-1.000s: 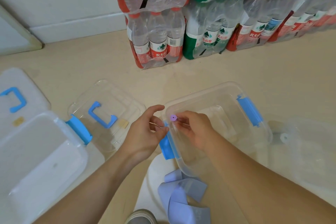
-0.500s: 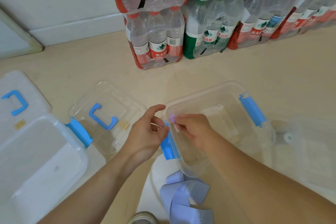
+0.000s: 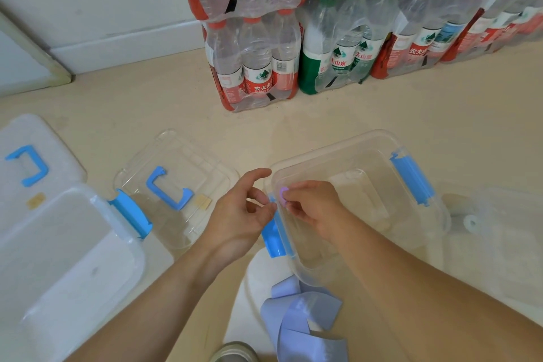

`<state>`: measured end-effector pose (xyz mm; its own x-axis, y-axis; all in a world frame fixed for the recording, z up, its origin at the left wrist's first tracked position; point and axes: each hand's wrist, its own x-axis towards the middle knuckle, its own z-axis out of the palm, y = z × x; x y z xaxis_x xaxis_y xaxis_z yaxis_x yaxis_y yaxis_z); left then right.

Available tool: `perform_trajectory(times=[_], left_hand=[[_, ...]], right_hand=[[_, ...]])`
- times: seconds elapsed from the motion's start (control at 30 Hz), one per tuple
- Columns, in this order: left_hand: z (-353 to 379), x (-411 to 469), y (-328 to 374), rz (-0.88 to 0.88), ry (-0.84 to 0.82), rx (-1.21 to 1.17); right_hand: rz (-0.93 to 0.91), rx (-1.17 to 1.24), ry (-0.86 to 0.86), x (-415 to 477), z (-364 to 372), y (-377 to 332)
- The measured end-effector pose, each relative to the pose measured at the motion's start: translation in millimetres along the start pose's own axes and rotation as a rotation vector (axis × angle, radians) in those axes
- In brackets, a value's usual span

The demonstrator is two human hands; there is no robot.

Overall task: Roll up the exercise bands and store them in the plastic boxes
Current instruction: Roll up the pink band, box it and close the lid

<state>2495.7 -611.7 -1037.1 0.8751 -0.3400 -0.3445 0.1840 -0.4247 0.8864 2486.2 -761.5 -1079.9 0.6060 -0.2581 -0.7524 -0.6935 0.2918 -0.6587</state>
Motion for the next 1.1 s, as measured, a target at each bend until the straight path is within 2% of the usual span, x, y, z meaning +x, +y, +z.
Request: perform_trajectory(times=[0.13, 0.27, 0.33, 0.43, 0.53, 0.63, 0.7, 0.77, 0.97, 1.1], left_hand=[[-5.9, -2.6, -2.5, -0.029, 0.036, 0.000], [-14.9, -2.3, -11.6, -0.111, 0.186, 0.091], [-22.2, 0.3, -19.6, -0.154, 0.228, 0.365], [-31.1, 3.1, -39.3, -0.233, 0.084, 0.850], [-32.0, 5.4, -56.5, -0.285, -0.046, 1.108], [-33.1, 9.4, -61.5, -0.225, -0.038, 1.269], [-33.5, 11.1, -58.5, -0.213, -0.003, 1.241], [-34.8, 11.8, -48.9, -0.185, 0.099, 1.136], [-78.0, 8.5, 42.6, 0.098, 0.658, 0.664], [-110.9, -25.9, 87.0, 0.227, 0.753, 0.391]], right_hand=[[0.048, 0.029, -0.006, -5.5, -7.1, -1.8], [0.068, -0.027, 0.001, -10.9, -15.0, -7.7], [0.039, -0.116, 0.016, -14.3, -19.6, -14.0], [-0.072, -0.262, 0.048, -23.5, -26.5, -30.4], [-0.237, -0.324, 0.112, -37.5, -31.4, -49.7], [-0.405, -0.359, 0.140, -54.1, -25.3, -64.6], [-0.462, -0.333, 0.088, -61.6, -16.4, -70.3], [-0.469, -0.307, 0.020, -66.7, -7.4, -74.3], [-0.455, -0.210, -0.130, -75.3, 7.2, -92.0], [-0.458, -0.388, -0.204, -83.6, 8.7, -112.7]])
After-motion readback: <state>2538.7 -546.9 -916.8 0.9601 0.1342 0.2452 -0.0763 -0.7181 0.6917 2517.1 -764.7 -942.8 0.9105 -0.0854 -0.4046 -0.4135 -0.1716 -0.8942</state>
